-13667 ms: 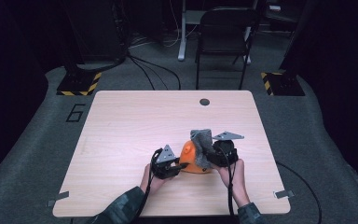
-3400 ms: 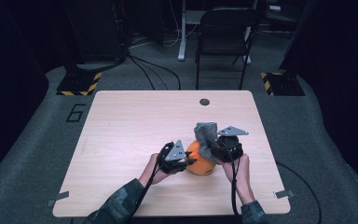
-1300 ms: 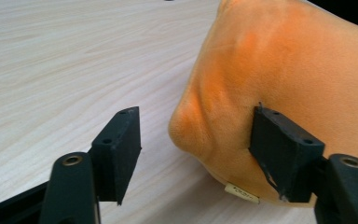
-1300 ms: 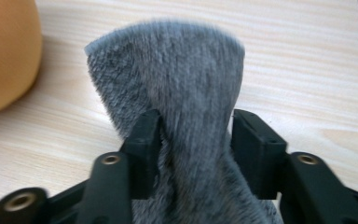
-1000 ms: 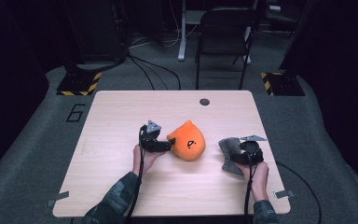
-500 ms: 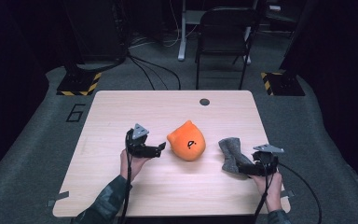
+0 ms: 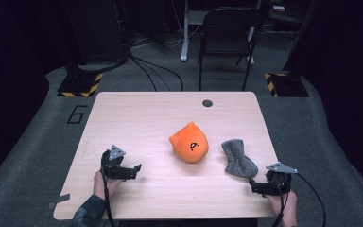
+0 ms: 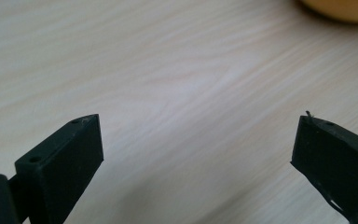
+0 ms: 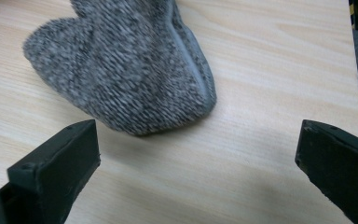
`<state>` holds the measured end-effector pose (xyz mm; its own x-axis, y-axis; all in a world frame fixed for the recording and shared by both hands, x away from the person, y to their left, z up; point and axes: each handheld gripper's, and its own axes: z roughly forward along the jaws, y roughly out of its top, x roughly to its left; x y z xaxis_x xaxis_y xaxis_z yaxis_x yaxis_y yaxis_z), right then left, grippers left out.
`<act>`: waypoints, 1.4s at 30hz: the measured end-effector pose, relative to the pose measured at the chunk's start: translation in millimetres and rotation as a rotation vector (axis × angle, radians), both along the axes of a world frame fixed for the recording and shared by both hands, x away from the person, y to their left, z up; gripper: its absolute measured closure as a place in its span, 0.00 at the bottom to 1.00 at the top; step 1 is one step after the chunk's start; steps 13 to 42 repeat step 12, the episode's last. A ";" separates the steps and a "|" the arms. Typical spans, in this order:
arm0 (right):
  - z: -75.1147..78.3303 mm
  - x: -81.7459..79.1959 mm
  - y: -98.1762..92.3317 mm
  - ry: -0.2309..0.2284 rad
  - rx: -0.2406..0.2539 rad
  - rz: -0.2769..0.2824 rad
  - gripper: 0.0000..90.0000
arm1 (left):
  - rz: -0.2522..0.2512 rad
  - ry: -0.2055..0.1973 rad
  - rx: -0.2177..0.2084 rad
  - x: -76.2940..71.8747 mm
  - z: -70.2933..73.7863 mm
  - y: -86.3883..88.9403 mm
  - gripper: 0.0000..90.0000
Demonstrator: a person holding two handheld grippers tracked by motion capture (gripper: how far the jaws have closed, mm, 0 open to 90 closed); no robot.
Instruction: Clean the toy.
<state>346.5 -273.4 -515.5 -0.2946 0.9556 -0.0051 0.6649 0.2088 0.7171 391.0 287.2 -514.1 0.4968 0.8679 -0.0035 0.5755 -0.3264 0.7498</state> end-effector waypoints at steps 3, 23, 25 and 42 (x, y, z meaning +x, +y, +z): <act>-6.5 0.7 -2.1 0.020 -0.024 0.001 0.00 | 0.014 0.015 0.021 -2.1 -5.4 10.7 0.02; -14.5 2.6 -4.8 0.005 0.005 0.023 0.00 | 0.032 0.014 0.025 7.4 -16.8 23.7 0.05; -14.5 2.6 -4.8 0.005 0.005 0.023 0.00 | 0.032 0.014 0.025 7.4 -16.8 23.7 0.05; -14.5 2.6 -4.8 0.005 0.005 0.023 0.00 | 0.032 0.014 0.025 7.4 -16.8 23.7 0.05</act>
